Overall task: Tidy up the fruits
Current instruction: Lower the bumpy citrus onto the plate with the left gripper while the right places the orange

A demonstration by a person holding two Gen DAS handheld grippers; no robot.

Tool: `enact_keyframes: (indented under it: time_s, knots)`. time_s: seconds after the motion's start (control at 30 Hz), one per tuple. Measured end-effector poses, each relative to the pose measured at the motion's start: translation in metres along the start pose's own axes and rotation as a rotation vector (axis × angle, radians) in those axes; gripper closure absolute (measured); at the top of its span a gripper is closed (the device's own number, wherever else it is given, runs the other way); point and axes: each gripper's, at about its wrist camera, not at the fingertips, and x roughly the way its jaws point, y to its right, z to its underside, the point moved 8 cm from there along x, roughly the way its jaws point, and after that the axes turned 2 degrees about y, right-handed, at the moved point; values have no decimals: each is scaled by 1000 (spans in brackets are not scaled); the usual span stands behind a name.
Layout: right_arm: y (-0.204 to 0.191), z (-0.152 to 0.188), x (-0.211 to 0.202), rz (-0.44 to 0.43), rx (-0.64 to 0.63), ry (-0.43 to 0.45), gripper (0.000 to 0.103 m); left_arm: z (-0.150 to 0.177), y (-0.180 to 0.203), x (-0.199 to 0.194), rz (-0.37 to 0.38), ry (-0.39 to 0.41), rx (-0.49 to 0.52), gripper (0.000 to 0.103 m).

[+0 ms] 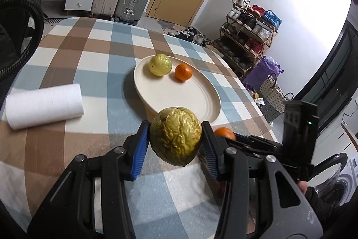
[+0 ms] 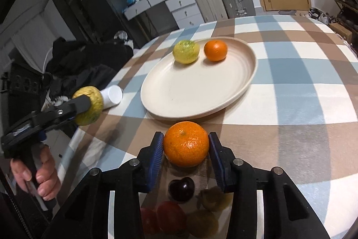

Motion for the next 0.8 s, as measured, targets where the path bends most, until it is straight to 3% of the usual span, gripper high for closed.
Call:
enact_keyframes:
  time_s: [0.23, 0.47, 0.8]
  knots:
    - [2, -19, -25, -21, 16, 86, 62, -19, 5, 21, -12, 0, 2, 60]
    - [-4, -54, -26, -37, -20, 109, 62, -46, 4, 53, -27, -12, 9, 60]
    - [-16, -87, 27, -52, -79, 39, 62, -77, -14, 101, -46, -62, 29, 60]
